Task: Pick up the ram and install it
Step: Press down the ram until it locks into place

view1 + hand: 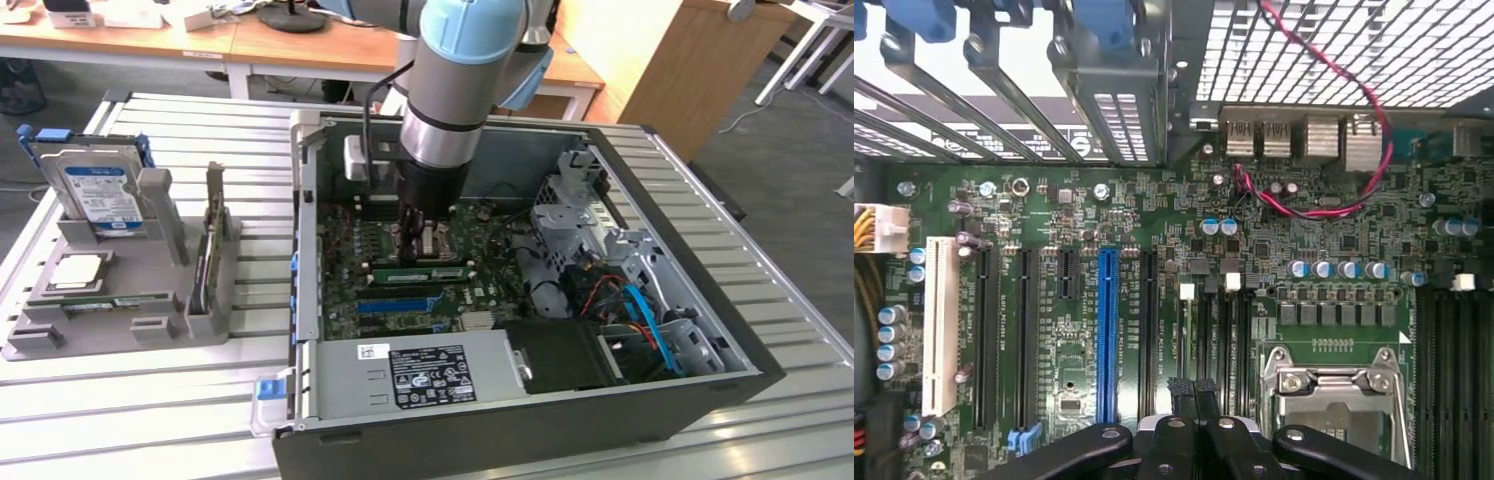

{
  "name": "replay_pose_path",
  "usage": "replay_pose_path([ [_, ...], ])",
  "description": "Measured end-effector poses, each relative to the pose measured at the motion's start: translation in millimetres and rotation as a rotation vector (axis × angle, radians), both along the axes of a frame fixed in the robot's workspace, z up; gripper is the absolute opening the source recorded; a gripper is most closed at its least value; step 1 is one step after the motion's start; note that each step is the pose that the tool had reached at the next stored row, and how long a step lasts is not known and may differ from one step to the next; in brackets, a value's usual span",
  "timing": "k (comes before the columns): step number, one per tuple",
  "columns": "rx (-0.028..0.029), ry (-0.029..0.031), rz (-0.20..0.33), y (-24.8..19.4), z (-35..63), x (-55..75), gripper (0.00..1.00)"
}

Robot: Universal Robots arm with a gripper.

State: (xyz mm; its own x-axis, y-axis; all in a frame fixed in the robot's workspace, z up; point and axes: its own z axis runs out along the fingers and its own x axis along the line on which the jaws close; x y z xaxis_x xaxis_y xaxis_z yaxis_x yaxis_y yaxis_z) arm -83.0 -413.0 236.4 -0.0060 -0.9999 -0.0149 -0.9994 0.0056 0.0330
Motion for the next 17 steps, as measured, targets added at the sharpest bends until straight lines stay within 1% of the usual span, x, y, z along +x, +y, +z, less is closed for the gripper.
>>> replay_pose_path([
  [5,0.0000,0.0001,0.000,0.0,8.3,0.0,0.11],
  [9,0.0000,0.0000,0.000,0.0,13.0,0.0,0.11],
  [17,-0.0001,0.0001,0.000,0.0,17.5,0.0,0.11],
])
